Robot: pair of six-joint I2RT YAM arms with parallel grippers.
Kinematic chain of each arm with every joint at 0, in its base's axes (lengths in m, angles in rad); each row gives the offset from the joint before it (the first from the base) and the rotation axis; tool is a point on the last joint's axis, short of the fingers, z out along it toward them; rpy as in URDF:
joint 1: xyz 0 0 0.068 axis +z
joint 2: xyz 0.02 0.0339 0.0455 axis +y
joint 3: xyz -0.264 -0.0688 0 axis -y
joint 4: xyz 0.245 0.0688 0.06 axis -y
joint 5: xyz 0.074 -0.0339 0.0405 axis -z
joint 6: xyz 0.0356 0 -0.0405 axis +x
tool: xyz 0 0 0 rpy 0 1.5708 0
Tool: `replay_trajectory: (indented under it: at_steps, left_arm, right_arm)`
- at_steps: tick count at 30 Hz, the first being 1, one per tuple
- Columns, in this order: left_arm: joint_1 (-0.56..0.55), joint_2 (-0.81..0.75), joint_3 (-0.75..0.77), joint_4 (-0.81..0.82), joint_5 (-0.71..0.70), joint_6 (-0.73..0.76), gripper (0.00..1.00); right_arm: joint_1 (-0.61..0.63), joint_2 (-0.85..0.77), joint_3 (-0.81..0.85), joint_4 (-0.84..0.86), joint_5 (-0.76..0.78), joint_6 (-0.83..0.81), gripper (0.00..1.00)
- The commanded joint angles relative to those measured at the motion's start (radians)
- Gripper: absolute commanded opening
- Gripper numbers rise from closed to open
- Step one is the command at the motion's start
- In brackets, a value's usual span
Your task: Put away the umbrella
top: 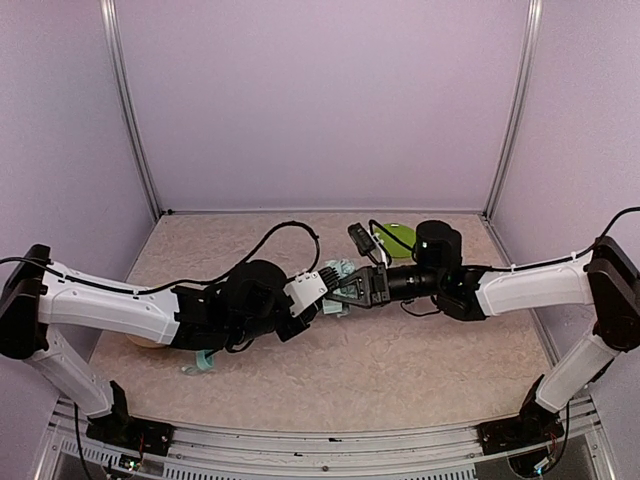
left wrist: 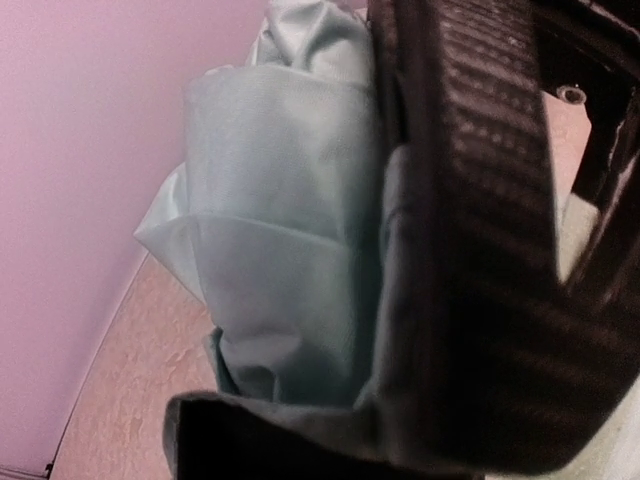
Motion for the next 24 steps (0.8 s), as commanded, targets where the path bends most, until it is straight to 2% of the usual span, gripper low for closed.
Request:
replay_trajectory:
  at_steps: [1, 6, 9, 10, 13, 18, 21, 24]
  left_arm:
    - [-0.081, 0.103, 0.019, -0.346, 0.338, 0.191, 0.0]
    - [-0.083, 0.257, 0.214, -0.526, 0.536, 0.176, 0.0]
    - [-0.087, 0.384, 0.321, -0.631, 0.58, 0.145, 0.04]
    - [-0.094, 0.413, 0.339, -0.644, 0.577, 0.146, 0.04]
    - [-0.102, 0.43, 0.355, -0.653, 0.572, 0.169, 0.05]
    - [-0.102, 0.448, 0.404, -0.705, 0.676, 0.234, 0.03]
    - [-0.102, 0.521, 0.49, -0.785, 0.681, 0.241, 0.01]
    - [-0.092, 0.526, 0.5, -0.798, 0.697, 0.22, 0.01]
  right_arm:
    - [-0.006, -0.031, 0.146, 0.112, 0.089, -0.023, 0.0]
    - [-0.009, -0.052, 0.043, 0.084, 0.242, -0.017, 0.0]
    - [-0.019, -0.035, -0.032, 0.048, 0.324, 0.006, 0.0]
    - [-0.032, -0.02, -0.079, 0.082, 0.335, 0.045, 0.0]
    - [-0.052, 0.015, -0.148, 0.128, 0.367, 0.101, 0.0]
    - [-0.055, 0.137, -0.148, 0.185, 0.373, 0.157, 0.0]
    - [-0.055, 0.196, -0.125, 0.2, 0.37, 0.188, 0.03]
    - [-0.056, 0.225, -0.143, 0.228, 0.375, 0.229, 0.09]
